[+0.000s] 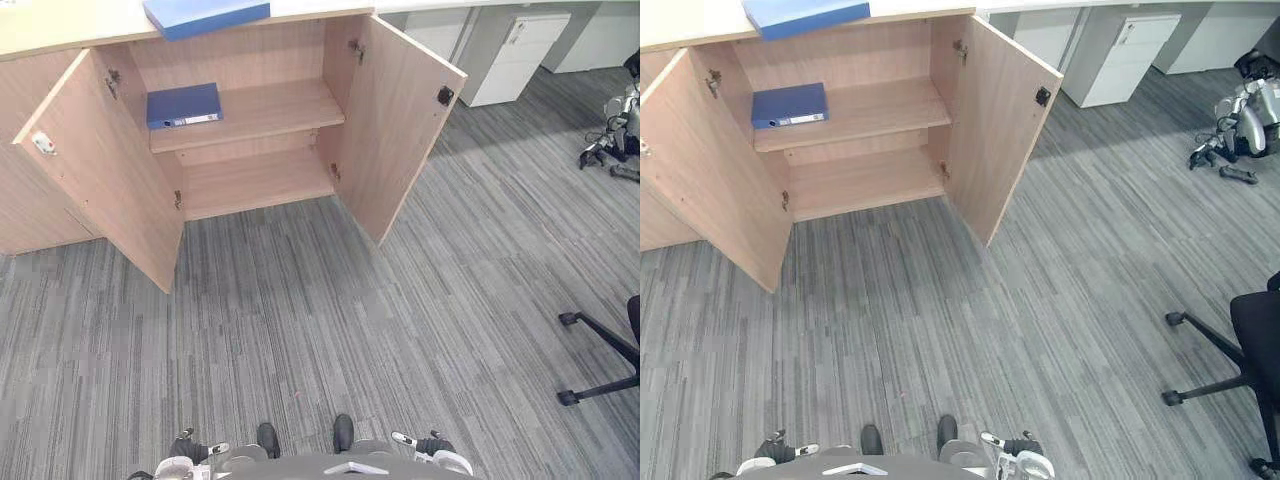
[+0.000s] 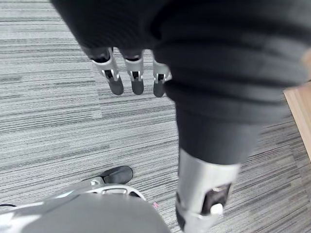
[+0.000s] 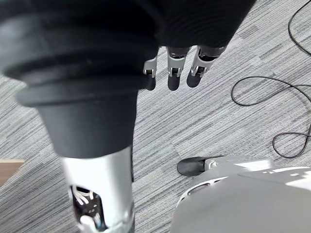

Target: Walk over to the cabinet, pick up the folder, carry it to the office cabinet, place the folder inside the office cabinet, then close the office cabinet door

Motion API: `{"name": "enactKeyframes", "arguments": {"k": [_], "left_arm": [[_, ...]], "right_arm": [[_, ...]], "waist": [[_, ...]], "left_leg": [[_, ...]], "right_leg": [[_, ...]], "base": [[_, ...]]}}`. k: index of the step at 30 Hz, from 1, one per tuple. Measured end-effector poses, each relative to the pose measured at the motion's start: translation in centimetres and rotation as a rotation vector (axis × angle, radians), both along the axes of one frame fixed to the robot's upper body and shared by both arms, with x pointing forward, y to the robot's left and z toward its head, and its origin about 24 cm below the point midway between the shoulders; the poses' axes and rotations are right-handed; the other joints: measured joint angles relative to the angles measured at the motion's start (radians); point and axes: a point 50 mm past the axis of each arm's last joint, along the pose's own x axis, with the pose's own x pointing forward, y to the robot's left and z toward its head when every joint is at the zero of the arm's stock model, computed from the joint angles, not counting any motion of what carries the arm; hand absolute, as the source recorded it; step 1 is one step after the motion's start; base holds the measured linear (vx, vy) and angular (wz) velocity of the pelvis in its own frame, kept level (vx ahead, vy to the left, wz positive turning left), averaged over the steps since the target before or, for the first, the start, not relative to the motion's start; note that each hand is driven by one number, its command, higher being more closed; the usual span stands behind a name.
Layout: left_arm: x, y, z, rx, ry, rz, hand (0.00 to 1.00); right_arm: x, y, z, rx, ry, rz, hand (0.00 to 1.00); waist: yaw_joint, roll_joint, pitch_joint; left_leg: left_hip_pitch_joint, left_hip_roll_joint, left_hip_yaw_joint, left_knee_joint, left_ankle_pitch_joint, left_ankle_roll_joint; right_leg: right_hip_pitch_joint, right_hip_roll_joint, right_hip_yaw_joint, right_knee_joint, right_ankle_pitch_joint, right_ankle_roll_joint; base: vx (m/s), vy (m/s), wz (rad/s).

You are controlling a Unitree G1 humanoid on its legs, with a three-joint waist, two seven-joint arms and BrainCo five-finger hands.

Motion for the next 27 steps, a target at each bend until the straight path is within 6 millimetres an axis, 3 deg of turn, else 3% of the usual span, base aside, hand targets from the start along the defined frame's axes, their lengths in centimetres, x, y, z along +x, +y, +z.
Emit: {"name": "enactKeyframes", "arguments": {"k": [4,6,9,11,13,15,16,18,19,20,22,23,24,25,26,27], "left_arm": [[0.6,0.3,0.2,0.008,-0.013,-0.007,0.00],[1.2,0.6,0.3,0.017,-0.028,-0.011,0.00],[1.7,0.5,0.5,0.019,-0.045,-0.012,0.00],[2.2,0.7,0.6,0.025,-0.055,-0.009,0.00],[2.4,0.6,0.6,0.023,-0.061,-0.004,0.00],[2.7,0.5,0.7,0.018,-0.070,0.003,0.00],[3.0,0.4,0.7,0.018,-0.074,0.003,0.00],[3.2,0.1,0.7,0.008,-0.085,0.006,0.00],[3.5,-0.9,0.7,-0.019,-0.102,0.022,0.00],[3.5,-1.1,0.6,-0.024,-0.105,0.023,0.00],[4.5,-2.4,0.8,-0.063,-0.149,0.049,0.00],[5.1,-2.9,1.1,-0.080,-0.176,0.068,0.00],[5.5,-2.9,1.3,-0.082,-0.201,0.087,0.00],[5.7,-2.9,1.4,-0.083,-0.212,0.092,0.00],[6.2,-2.9,1.7,-0.082,-0.240,0.093,0.00],[6.8,-3.1,2.1,-0.087,-0.269,0.095,0.00]], "right_arm": [[0.7,0.1,0.2,0.001,-0.018,0.002,0.00],[1.3,0.2,0.3,0.004,-0.036,0.006,0.00],[2.0,0.1,0.6,-0.002,-0.062,0.007,0.00],[2.5,0.0,0.8,-0.009,-0.081,0.008,0.00],[2.7,-0.1,0.9,-0.012,-0.090,0.012,0.00],[2.9,-0.2,1.0,-0.015,-0.097,0.014,0.00],[2.6,-0.1,0.9,-0.012,-0.090,0.012,0.00],[1.5,0.0,0.5,-0.007,-0.061,0.002,0.00],[1.2,-0.4,0.5,-0.012,-0.057,-0.016,0.00],[1.2,-0.4,0.5,-0.012,-0.056,-0.015,0.00],[1.6,-0.8,0.7,-0.025,-0.070,-0.013,0.00],[1.7,-0.9,0.9,-0.035,-0.081,-0.017,0.00],[1.4,-1.0,0.9,-0.038,-0.082,-0.021,0.00],[1.3,-1.0,0.9,-0.038,-0.086,-0.022,0.00],[1.2,-0.8,1.0,-0.035,-0.102,-0.031,0.00],[1.7,-0.8,1.3,-0.033,-0.127,-0.038,0.00]], "waist": [[-0.002,-0.008,0.018],[-0.001,-0.021,0.042],[-0.007,-0.018,0.069],[-0.014,-0.015,0.085],[-0.013,-0.011,0.090],[-0.029,0.004,0.098],[-0.044,0.003,0.100],[-0.055,-0.001,0.097],[-0.065,0.028,0.093],[-0.064,0.034,0.091],[-0.050,0.045,0.099],[-0.048,0.053,0.105],[-0.042,0.054,0.112],[-0.037,0.051,0.114],[-0.025,0.036,0.122],[-0.017,0.038,0.121]], "left_leg": [[-0.011,-0.002,0.018,0.025,-0.025,0.013],[-0.010,-0.011,0.017,0.084,-0.073,0.023],[0.020,-0.009,0.007,0.121,-0.120,0.045],[0.048,-0.007,-0.008,0.119,-0.140,0.053],[0.077,0.020,-0.020,0.112,-0.173,0.046],[0.092,0.057,-0.037,0.111,-0.187,0.018],[0.112,0.069,-0.058,0.098,-0.203,-0.017],[0.150,0.067,-0.090,0.095,-0.227,-0.054],[0.164,0.100,-0.111,0.124,-0.239,-0.082],[0.151,0.107,-0.110,0.147,-0.237,-0.090],[0.038,0.134,-0.093,0.383,-0.224,-0.120],[-0.057,0.178,-0.080,0.620,-0.210,-0.126],[-0.109,0.230,-0.043,0.804,-0.216,-0.117],[-0.126,0.255,-0.022,0.869,-0.220,-0.112],[-0.161,0.295,0.018,0.962,-0.235,-0.086],[-0.213,0.317,0.038,0.998,-0.246,-0.067]], "right_leg": [[-0.088,-0.018,0.018,0.175,-0.092,0.006],[-0.157,-0.055,0.011,0.383,-0.171,0.031],[-0.262,-0.093,-0.009,0.676,-0.165,0.033],[-0.309,-0.102,-0.014,0.754,-0.235,0.017],[-0.344,-0.076,-0.052,0.676,-0.272,0.014],[-0.369,-0.025,-0.066,0.509,-0.231,-0.006],[-0.370,0.010,-0.052,0.328,-0.128,-0.015],[-0.357,0.007,-0.027,0.285,-0.062,-0.031],[-0.344,0.021,-0.038,0.319,0.005,-0.057],[-0.344,0.023,-0.040,0.324,0.000,-0.065],[-0.314,0.024,-0.049,0.299,-0.028,-0.086],[-0.263,0.030,-0.058,0.269,-0.043,-0.094],[-0.193,0.042,-0.060,0.255,-0.067,-0.107],[-0.159,0.046,-0.059,0.253,-0.082,-0.111],[-0.103,0.048,-0.057,0.252,-0.118,-0.111],[-0.070,0.050,-0.053,0.248,-0.149,-0.112]], "base": [[0.15,0.036,-0.12],[0.15,0.050,0.06],[0.15,0.071,0.13],[0.18,0.040,0.16],[0.22,-0.003,0.13],[0.38,-0.088,0.29],[0.39,-0.107,0.52],[0.49,-0.203,0.77],[0.53,-0.234,0.68],[0.64,-0.290,0.40],[0.44,-0.214,0.12],[0.44,-0.195,0.18],[0.52,-0.225,0.13],[0.39,-0.151,0.00],[0.35,-0.122,-0.04],[0.31,-0.097,-0.06]]}}
